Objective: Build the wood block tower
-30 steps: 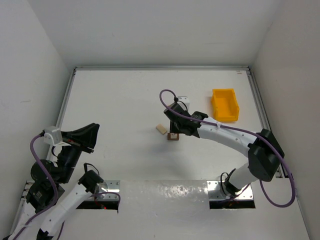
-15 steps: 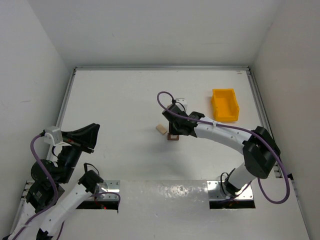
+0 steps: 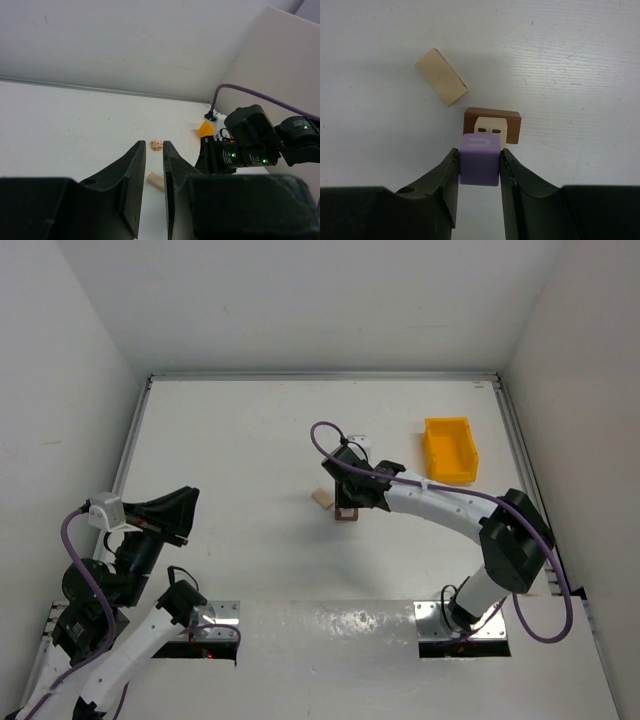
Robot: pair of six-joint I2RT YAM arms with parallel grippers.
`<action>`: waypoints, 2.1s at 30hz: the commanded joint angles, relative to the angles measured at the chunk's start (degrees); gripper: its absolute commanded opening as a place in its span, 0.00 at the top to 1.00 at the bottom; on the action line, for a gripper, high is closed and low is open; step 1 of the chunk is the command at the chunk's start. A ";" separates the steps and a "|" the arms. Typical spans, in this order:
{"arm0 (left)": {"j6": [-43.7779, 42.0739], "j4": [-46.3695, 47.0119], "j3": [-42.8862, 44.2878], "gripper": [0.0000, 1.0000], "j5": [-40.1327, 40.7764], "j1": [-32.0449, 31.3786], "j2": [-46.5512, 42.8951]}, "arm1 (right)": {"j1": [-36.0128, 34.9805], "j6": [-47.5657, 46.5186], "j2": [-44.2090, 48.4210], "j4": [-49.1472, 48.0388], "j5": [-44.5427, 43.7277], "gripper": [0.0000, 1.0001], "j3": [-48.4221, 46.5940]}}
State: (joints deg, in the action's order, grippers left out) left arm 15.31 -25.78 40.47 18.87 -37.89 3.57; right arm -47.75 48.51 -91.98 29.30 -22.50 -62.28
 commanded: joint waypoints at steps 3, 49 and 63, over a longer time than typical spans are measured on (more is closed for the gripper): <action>0.25 0.56 0.14 0.82 0.29 -0.52 0.47 | 0.81 -0.96 0.05 0.06 0.53 0.70 -2.85; 0.33 0.56 0.14 0.82 0.20 -0.52 1.17 | 2.75 -1.58 -1.71 -0.12 2.90 0.69 -2.23; 0.33 0.64 0.05 0.82 0.11 -0.52 1.08 | 2.83 -1.23 -1.27 -0.65 3.34 0.69 -1.00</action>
State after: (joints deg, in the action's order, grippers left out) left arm 15.33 -25.96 40.47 18.87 -37.89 3.75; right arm -45.12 46.74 -93.95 30.02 -18.98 -63.42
